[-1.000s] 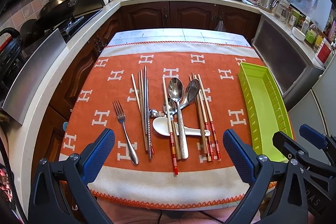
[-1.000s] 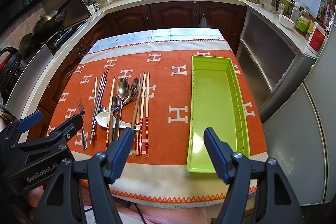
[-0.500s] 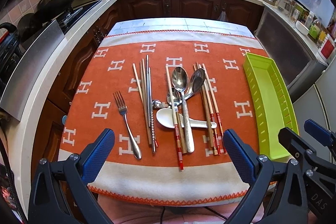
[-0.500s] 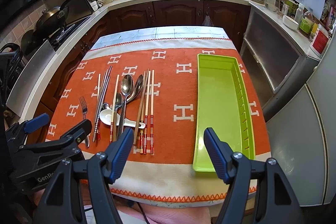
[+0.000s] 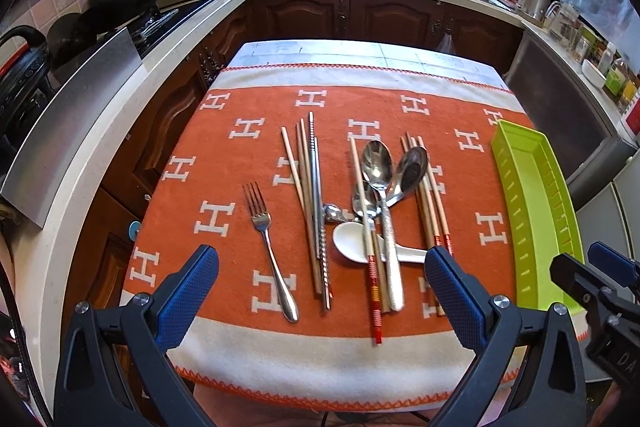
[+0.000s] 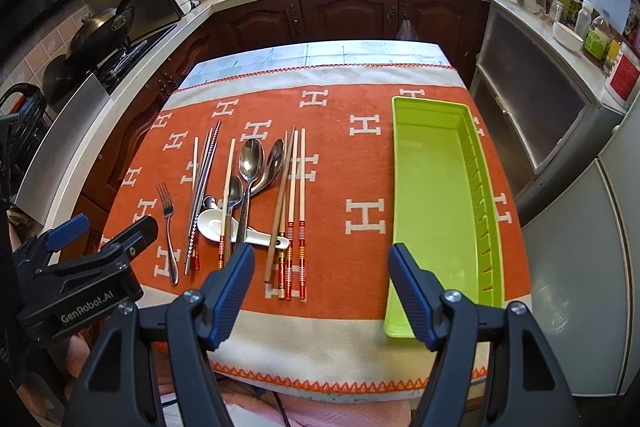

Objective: Organize utensils
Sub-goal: 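Grasp a red-banded chopstick with the right tool while the left tool grasps the silver fork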

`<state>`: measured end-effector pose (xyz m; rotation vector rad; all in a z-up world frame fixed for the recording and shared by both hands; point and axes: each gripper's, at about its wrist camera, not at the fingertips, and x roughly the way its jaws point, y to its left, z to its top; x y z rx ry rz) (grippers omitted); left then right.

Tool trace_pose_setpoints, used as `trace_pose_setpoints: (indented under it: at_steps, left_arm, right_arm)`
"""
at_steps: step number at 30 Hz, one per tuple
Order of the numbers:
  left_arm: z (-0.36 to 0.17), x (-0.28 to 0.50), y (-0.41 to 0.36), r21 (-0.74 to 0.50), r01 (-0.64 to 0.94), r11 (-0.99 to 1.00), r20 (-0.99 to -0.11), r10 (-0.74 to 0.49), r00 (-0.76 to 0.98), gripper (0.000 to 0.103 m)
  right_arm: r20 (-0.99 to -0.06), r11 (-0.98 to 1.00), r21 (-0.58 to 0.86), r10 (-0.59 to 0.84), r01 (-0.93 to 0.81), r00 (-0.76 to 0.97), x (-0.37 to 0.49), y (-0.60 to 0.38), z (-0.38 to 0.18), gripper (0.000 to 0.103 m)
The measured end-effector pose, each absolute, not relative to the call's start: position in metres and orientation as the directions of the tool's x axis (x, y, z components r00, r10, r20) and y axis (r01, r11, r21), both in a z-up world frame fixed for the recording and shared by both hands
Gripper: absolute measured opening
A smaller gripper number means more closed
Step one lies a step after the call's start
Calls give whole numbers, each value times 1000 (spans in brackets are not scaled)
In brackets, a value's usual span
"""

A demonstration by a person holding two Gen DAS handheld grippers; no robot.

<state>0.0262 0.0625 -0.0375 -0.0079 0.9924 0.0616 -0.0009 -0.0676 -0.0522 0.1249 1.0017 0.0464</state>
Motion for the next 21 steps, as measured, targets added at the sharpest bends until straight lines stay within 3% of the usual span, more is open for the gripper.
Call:
trace_pose_setpoints:
  at_steps: [7, 10, 17, 21]
  left_arm:
    - [-47, 41, 91, 17, -62, 998, -823, 49, 566, 102]
    - [-55, 49, 107, -2, -70, 998, -822, 38, 568, 101]
    - [-89, 66, 148, -115, -84, 990, -851, -54, 522, 71]
    - [-114, 73, 165, -159, -111, 981, -873, -87, 479, 64]
  right_arm:
    - [-841, 987, 163, 135, 6, 524, 21, -68, -63, 68]
    - [-841, 988, 154, 146, -29, 521, 33, -61, -70, 58]
    - [-858, 981, 162, 195, -110, 475, 66, -45, -97, 41]
    - [-877, 978, 167, 205, -124, 434, 83, -41, -119, 35]
